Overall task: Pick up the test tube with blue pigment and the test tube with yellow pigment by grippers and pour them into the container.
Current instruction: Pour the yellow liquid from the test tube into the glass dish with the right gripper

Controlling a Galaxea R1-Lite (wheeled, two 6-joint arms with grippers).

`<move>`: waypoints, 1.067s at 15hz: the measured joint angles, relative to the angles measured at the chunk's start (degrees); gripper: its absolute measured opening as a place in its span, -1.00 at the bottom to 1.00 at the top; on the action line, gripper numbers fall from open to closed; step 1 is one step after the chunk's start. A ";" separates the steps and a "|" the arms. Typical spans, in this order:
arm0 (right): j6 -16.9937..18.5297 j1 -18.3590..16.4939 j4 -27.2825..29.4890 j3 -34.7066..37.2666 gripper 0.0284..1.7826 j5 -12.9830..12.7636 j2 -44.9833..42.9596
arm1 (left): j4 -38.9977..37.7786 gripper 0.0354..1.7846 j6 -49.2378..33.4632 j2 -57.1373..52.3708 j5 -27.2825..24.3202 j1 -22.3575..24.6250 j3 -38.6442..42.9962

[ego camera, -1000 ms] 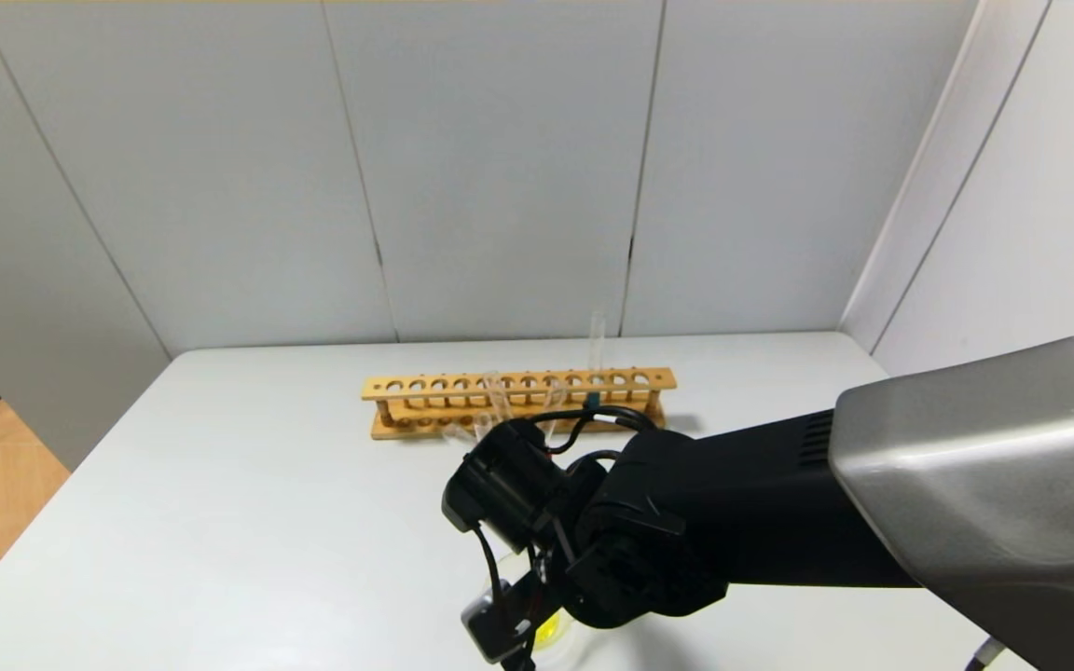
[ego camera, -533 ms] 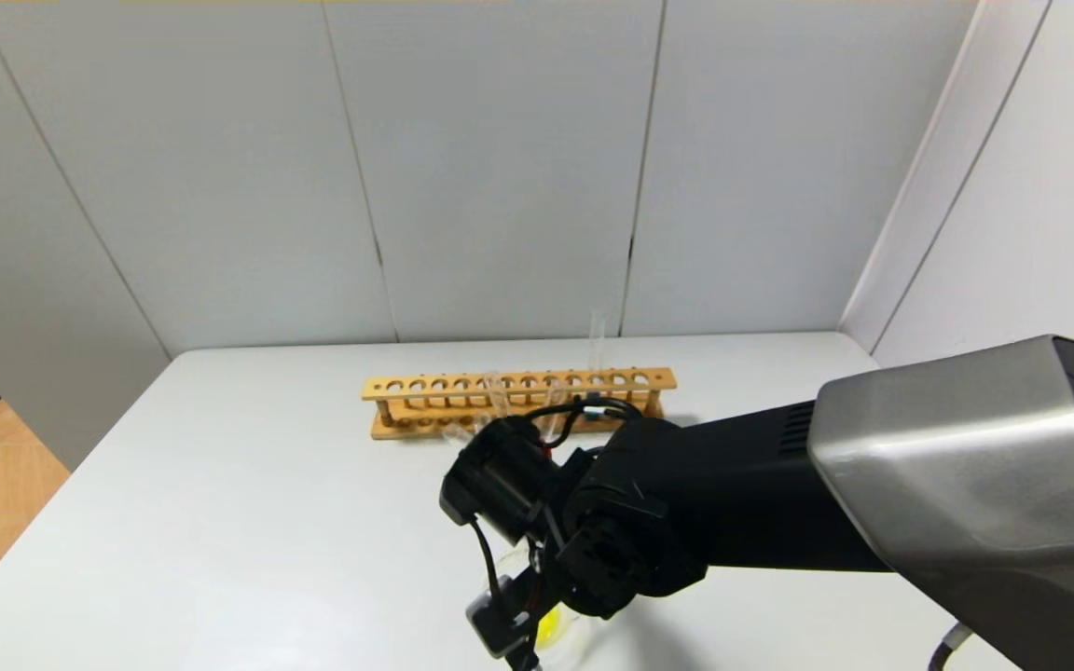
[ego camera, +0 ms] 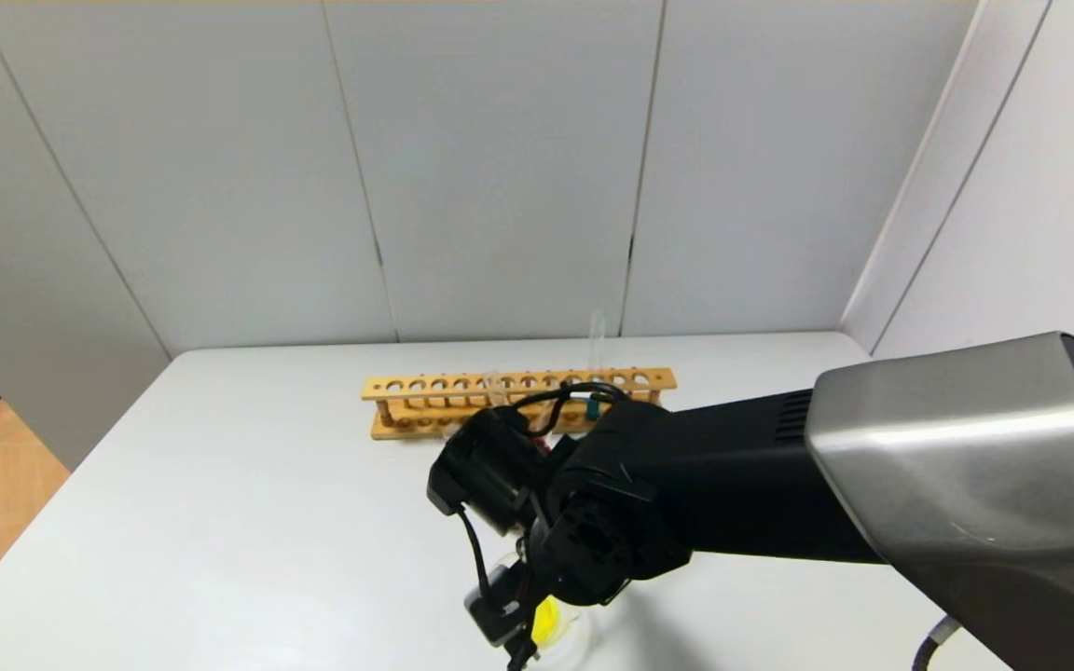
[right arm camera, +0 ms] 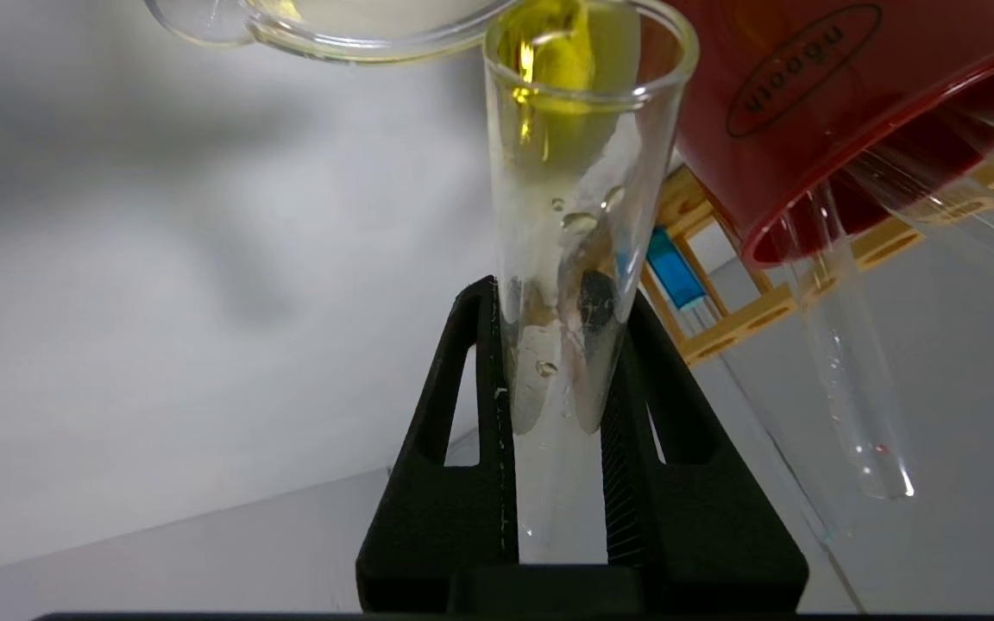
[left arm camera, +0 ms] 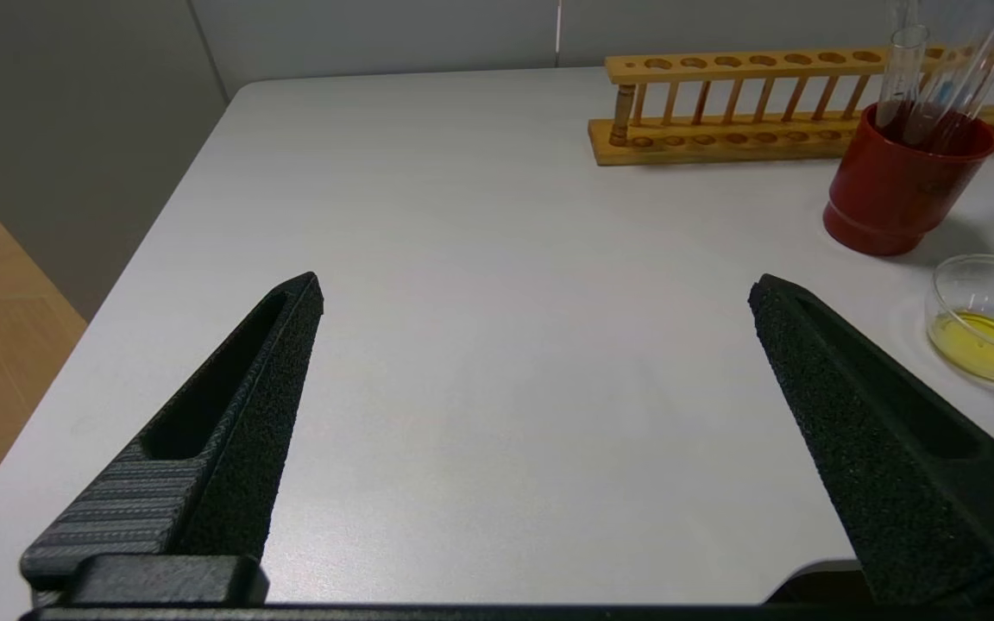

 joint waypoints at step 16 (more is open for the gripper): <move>-1.46 1.02 5.57 -5.88 -0.62 -4.00 1.91 | -0.02 0.96 0.00 0.00 0.00 0.00 0.00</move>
